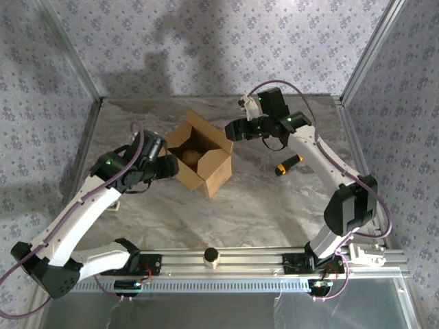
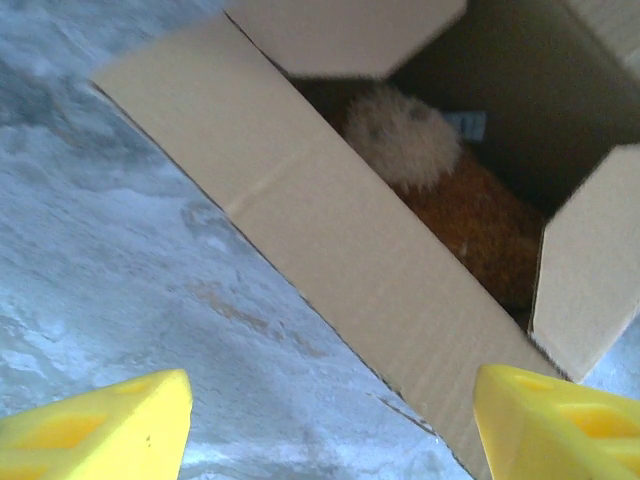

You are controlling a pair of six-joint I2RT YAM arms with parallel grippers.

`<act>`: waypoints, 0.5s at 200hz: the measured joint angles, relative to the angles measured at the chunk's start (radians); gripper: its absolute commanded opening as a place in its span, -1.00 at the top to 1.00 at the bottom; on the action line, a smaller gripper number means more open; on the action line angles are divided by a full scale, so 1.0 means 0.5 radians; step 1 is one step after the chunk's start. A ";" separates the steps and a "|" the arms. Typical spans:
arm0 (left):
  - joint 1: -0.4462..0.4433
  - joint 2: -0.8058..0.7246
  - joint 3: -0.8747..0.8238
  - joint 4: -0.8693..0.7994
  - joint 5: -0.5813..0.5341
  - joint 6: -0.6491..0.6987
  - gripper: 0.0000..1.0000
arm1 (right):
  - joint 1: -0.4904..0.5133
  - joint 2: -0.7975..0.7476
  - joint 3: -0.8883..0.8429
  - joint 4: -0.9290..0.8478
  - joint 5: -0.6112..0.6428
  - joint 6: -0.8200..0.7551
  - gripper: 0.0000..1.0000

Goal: Unpack the express box

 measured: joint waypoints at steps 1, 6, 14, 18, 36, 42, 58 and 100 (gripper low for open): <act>0.010 0.001 0.009 -0.002 -0.004 0.008 -0.51 | 0.001 -0.011 0.000 -0.003 0.014 0.005 -0.31; 0.042 0.009 0.043 -0.015 -0.005 0.027 -0.52 | 0.004 -0.043 -0.003 -0.013 0.048 0.015 -0.32; 0.098 0.029 0.107 -0.028 -0.011 0.069 -0.53 | 0.008 -0.109 -0.027 -0.008 0.099 0.046 -0.37; 0.124 0.040 0.135 -0.030 -0.011 0.089 -0.54 | 0.008 -0.149 -0.047 -0.005 0.121 0.059 -0.40; 0.258 0.117 0.252 -0.013 -0.008 0.195 -0.56 | 0.024 -0.352 -0.196 0.033 0.181 0.164 -0.46; 0.300 0.144 0.272 -0.002 -0.002 0.225 -0.56 | 0.035 -0.414 -0.253 0.047 0.195 0.202 -0.47; 0.433 0.227 0.290 0.046 0.059 0.295 -0.56 | 0.097 -0.550 -0.426 0.107 0.248 0.294 -0.50; 0.622 0.441 0.266 0.318 0.226 0.404 -0.56 | 0.351 -0.750 -0.913 0.278 0.468 0.551 -0.73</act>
